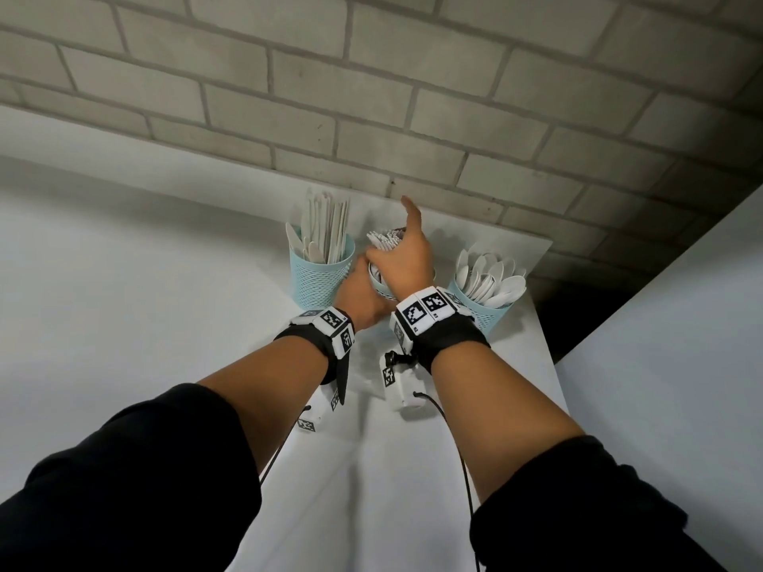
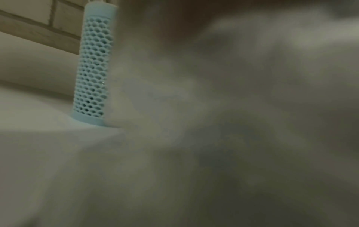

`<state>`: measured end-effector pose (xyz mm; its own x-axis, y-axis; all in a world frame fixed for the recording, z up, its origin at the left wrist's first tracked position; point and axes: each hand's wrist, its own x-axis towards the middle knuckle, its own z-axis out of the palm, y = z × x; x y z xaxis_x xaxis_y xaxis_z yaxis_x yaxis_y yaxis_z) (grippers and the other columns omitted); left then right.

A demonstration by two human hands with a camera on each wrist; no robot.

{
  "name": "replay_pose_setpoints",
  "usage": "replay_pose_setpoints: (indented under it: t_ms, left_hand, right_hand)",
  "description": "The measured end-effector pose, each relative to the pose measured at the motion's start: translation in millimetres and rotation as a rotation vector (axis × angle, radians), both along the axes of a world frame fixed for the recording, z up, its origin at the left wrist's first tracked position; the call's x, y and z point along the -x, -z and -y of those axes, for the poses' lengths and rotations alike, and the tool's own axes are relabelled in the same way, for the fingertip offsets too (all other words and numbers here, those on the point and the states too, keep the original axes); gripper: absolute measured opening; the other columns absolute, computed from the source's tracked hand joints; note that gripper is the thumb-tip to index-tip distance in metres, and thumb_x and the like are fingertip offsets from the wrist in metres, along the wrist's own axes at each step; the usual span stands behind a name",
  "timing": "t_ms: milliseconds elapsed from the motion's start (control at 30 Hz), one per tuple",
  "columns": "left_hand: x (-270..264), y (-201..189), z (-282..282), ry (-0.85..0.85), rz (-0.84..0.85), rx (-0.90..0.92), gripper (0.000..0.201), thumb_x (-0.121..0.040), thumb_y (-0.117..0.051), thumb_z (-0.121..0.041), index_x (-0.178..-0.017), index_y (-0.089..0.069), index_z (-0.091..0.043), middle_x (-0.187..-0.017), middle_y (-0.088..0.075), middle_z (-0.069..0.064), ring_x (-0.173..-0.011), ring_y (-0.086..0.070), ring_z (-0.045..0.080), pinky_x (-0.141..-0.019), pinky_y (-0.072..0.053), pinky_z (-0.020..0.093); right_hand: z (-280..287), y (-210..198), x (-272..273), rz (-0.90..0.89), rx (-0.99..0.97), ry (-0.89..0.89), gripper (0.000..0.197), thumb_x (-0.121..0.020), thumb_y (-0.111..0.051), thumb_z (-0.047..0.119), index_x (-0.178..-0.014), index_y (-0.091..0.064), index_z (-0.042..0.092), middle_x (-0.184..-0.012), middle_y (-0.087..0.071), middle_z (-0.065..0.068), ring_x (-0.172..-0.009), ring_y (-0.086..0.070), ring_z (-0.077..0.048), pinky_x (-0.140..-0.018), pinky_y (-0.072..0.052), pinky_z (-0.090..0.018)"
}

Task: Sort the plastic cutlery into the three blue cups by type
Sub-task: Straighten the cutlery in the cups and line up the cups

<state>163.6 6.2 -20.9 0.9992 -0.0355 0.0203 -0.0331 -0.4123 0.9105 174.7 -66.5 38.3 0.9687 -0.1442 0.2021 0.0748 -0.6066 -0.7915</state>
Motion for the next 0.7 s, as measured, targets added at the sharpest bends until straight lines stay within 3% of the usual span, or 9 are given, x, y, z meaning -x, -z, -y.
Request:
replay_pose_setpoints:
  t_ms: [67, 133, 233, 300, 333, 400, 533, 600, 700]
  left_hand:
    - [0.2, 0.1, -0.4, 0.008, 0.007, 0.017, 0.100, -0.059, -0.087, -0.025, -0.137, -0.025, -0.013, -0.126, -0.055, 0.008, -0.112, -0.057, 0.026, -0.097, -0.045, 0.037]
    - [1.2, -0.4, -0.5, 0.014, 0.016, 0.026, 0.100, -0.056, -0.088, -0.027, -0.134, -0.028, -0.011, -0.126, -0.056, 0.007, -0.113, -0.056, 0.025, -0.097, -0.045, 0.038]
    - [2.7, 0.0, -0.2, 0.013, 0.023, 0.057, 0.098, -0.056, -0.089, -0.027, -0.134, -0.031, -0.011, -0.126, -0.056, 0.006, -0.112, -0.056, 0.021, -0.093, -0.045, 0.030]
    - [3.4, 0.0, 0.0, 0.015, 0.032, 0.052, 0.099, -0.055, -0.089, -0.027, -0.134, -0.031, -0.011, -0.127, -0.055, 0.006, -0.113, -0.055, 0.021, -0.094, -0.045, 0.030]
    - [3.9, -0.4, -0.1, 0.014, 0.035, 0.048, 0.100, -0.055, -0.089, -0.027, -0.134, -0.030, -0.011, -0.127, -0.054, 0.006, -0.114, -0.055, 0.021, -0.095, -0.045, 0.032]
    - [4.0, -1.1, -0.2, 0.012, 0.031, 0.038, 0.101, -0.055, -0.089, -0.026, -0.135, -0.030, -0.010, -0.126, -0.053, 0.004, -0.112, -0.055, 0.019, -0.094, -0.045, 0.031]
    - [4.0, -3.2, 0.9, 0.033, 0.030, 0.006, 0.091, -0.056, -0.089, -0.026, -0.130, -0.038, -0.011, -0.115, -0.055, -0.003, -0.104, -0.056, 0.014, -0.088, -0.045, 0.028]
    - [3.6, -3.0, 1.4, 0.060, 0.030, 0.014, 0.091, -0.056, -0.088, -0.028, -0.131, -0.039, -0.010, -0.120, -0.058, 0.002, -0.113, -0.057, 0.020, -0.093, -0.047, 0.032]
    - [5.0, -3.7, 0.7, 0.047, -0.002, 0.019, 0.106, -0.061, -0.087, -0.023, -0.143, -0.022, -0.007, -0.137, -0.047, 0.007, -0.128, -0.044, 0.023, -0.104, -0.039, 0.034]
  right_hand:
    - [0.5, 2.0, -0.2, 0.040, -0.037, -0.019, 0.060, -0.061, -0.069, 0.025, -0.118, -0.050, 0.031, -0.094, -0.064, -0.006, -0.086, -0.063, -0.025, -0.077, -0.055, -0.046]
    - [3.8, 0.4, 1.9, 0.116, -0.139, 0.001, 0.052, -0.063, -0.069, 0.019, -0.112, -0.053, 0.025, -0.088, -0.064, -0.007, -0.078, -0.064, -0.026, -0.070, -0.056, -0.045]
    - [14.7, -10.1, 6.6, 0.203, -0.322, 0.091, 0.071, -0.074, -0.072, 0.013, -0.134, -0.037, 0.026, -0.081, -0.059, 0.009, -0.077, -0.062, -0.016, -0.069, -0.052, -0.022]
    - [19.2, -13.9, 11.5, 0.197, -0.344, 0.099, 0.091, -0.076, -0.075, 0.016, -0.146, -0.018, 0.024, -0.089, -0.053, 0.020, -0.087, -0.057, -0.009, -0.072, -0.041, -0.009]
    - [20.5, -14.0, 15.0, 0.181, -0.337, 0.081, 0.099, -0.076, -0.077, 0.018, -0.148, -0.009, 0.023, -0.097, -0.057, 0.018, -0.093, -0.057, -0.009, -0.075, -0.038, -0.007]
    - [20.7, -9.7, 19.8, 0.139, -0.306, 0.051, 0.112, -0.074, -0.079, 0.023, -0.149, 0.005, 0.026, -0.120, -0.062, 0.000, -0.108, -0.060, -0.016, -0.080, -0.041, -0.012]
    - [14.7, 0.0, 14.9, 0.100, -0.331, 0.048, 0.128, -0.066, -0.083, 0.034, -0.146, 0.016, 0.030, -0.147, -0.036, -0.017, -0.136, -0.037, -0.024, -0.107, -0.038, -0.036]
    - [10.8, 0.5, 11.8, 0.046, -0.285, 0.021, 0.135, -0.062, -0.084, 0.040, -0.145, 0.022, 0.028, -0.150, -0.030, -0.017, -0.138, -0.034, -0.027, -0.110, -0.035, -0.041]
    - [12.0, 2.6, 9.3, -0.054, -0.142, -0.068, 0.133, -0.065, -0.083, 0.038, -0.145, 0.024, 0.026, -0.140, -0.046, -0.017, -0.123, -0.051, -0.030, -0.099, -0.041, -0.035]
